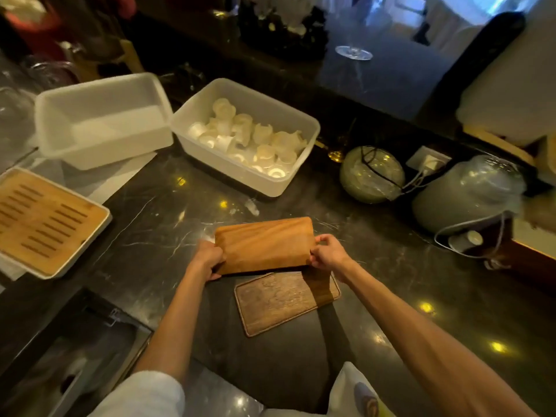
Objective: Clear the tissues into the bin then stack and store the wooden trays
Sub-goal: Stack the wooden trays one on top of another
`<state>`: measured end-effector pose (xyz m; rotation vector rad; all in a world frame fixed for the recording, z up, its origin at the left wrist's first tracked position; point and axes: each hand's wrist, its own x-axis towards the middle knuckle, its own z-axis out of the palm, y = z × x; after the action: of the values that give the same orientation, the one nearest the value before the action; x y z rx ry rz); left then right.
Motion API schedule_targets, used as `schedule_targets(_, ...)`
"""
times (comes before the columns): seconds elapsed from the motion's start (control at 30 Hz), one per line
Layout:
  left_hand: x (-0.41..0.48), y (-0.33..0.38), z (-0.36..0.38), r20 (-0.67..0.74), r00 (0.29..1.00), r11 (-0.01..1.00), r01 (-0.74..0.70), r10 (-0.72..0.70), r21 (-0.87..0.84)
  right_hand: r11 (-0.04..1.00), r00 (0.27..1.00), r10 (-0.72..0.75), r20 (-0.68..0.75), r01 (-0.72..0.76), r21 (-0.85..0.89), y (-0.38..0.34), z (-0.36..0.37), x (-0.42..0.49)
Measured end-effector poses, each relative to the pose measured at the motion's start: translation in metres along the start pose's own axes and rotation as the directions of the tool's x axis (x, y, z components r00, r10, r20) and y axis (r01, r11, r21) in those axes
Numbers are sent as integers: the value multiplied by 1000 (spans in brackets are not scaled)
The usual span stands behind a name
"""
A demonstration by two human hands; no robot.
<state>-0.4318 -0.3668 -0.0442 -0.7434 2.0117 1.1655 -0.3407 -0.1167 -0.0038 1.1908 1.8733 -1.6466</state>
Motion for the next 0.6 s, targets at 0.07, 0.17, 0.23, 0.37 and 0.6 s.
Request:
schedule_targets(0.07,-23,9,12,19,998,991,-63,65,-117,991,992,-114,-48,117,65,6,-29,-18)
schedule_targets(0.17,-80,28,40,87,977,967,-174,193,-188,973,974,-186,-133,202,115,25,-89,-59)
schedule_targets(0.23,-124,38,62,171,948,952,-236,270,-195,952,956,-221,-191,255,172,45,-129,-94)
schedule_targets(0.37,-217,52,105,383,747,759,-242,544,-605,727,867,-374,-330,495,475,78,-195,-178)
schedule_targets(0.6,-318,42,214,442,504,641,-340,742,-688,649,534,-409,-740,740,175,135,-263,-261)
